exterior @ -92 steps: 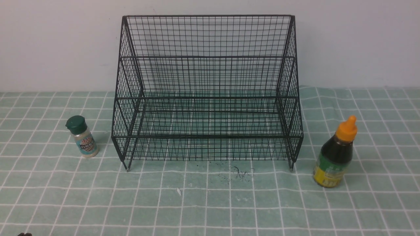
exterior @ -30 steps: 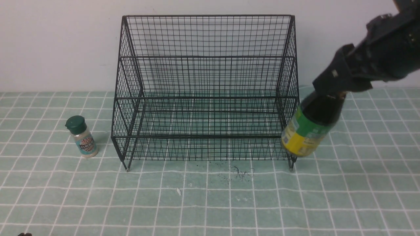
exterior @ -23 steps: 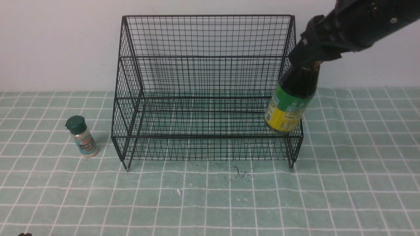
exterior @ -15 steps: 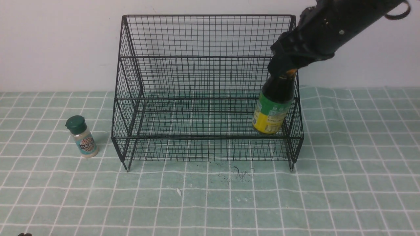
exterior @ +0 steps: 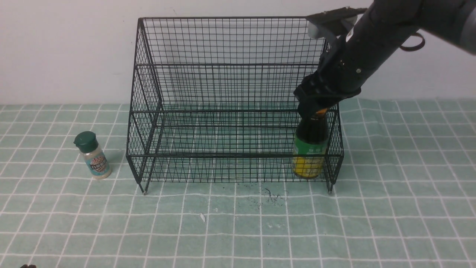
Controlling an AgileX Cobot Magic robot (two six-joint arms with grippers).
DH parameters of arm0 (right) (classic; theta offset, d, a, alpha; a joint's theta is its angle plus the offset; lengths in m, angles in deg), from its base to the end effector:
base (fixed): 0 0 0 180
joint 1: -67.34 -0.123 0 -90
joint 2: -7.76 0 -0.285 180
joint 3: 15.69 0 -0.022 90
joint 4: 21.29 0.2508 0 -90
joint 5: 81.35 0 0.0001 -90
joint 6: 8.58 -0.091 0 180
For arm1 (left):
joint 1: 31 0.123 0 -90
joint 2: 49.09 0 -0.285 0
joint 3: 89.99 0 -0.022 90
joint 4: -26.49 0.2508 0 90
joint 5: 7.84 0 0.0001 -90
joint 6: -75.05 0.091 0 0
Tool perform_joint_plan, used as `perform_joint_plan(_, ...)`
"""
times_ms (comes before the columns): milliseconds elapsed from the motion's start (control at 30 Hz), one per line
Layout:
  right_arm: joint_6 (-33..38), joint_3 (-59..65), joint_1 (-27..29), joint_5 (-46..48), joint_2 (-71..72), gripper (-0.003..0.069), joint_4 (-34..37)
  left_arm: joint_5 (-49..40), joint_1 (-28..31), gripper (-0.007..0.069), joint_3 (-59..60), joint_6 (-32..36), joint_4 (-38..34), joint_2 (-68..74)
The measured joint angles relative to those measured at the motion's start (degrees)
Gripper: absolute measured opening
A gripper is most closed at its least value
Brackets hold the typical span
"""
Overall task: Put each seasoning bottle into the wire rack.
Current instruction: Use the right arm to put the condiment bottle back on the shelf, then use the left arm to grab the condiment bottle closest to it
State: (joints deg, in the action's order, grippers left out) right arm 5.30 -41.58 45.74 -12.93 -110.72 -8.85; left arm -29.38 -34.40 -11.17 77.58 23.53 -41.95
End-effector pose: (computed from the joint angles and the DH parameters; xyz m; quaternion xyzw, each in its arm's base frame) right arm 0.3810 0.1705 0.3001 -0.2771 0.9408 0.1167 0.1565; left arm 0.0524 -0.0048 0.1706 0.0280 0.8058 -0.0263 0.5909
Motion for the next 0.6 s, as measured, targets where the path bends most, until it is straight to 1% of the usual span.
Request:
perform_joint_plan(33, -0.07, 0.0, -0.11, 0.0, 0.0, 0.0304, -0.13, 0.0, 0.0, -0.0006, 0.0, 0.0, 0.0, 0.0)
perform_joint_plan(100, -0.86, 0.0, -0.95, 0.0, 0.0, 0.0337, -1.36, 0.0, 0.0, -0.0006, 0.0, 0.0, 0.0, 0.0)
perform_joint_plan(133, -1.82, -0.06, -1.64, 0.07, 0.0, 0.039, -2.59, 0.0, 0.0, -0.0006, 0.0, 0.0, 0.0, 0.0)
perform_joint_plan(200, -3.17, -0.06, -2.32, 1.02, 0.06, 0.0456, -4.31, 0.0, 0.0, -0.0006, 0.0, 0.0, 0.0, 0.0)
perform_joint_plan(233, -3.31, -0.06, -2.33, 1.02, 0.06, 0.0463, -4.49, 0.0, 0.0, -0.0006, 0.0, 0.0, 0.0, 0.0)
perform_joint_plan(300, -4.89, -0.06, -2.51, 2.54, 1.09, 0.0531, -6.62, 0.0, 0.0, -0.0006, 0.0, 0.0, 0.0, 0.0)
perform_joint_plan(333, -5.67, -0.06, -2.51, 2.7, 1.94, 0.0548, -7.35, 0.0, 0.0, -0.0006, 0.0, 0.0, 0.0, 0.0)
perform_joint_plan(433, -7.37, -0.06, -2.51, 2.94, 4.75, 0.0549, -8.49, 0.0, 0.0, -0.0006, 0.0, 0.0, 0.0, 0.0)
perform_joint_plan(533, -10.25, -0.06, -2.51, 3.07, 13.27, 0.0463, -10.04, 0.0, 0.0, -0.0006, 0.0, 0.0, 0.0, 0.0)
perform_joint_plan(600, -12.91, 0.08, -2.51, 3.15, 19.54, 0.037, -11.04, 0.0, 0.0, -0.0006, 0.0, 0.0, 0.0, 0.0)
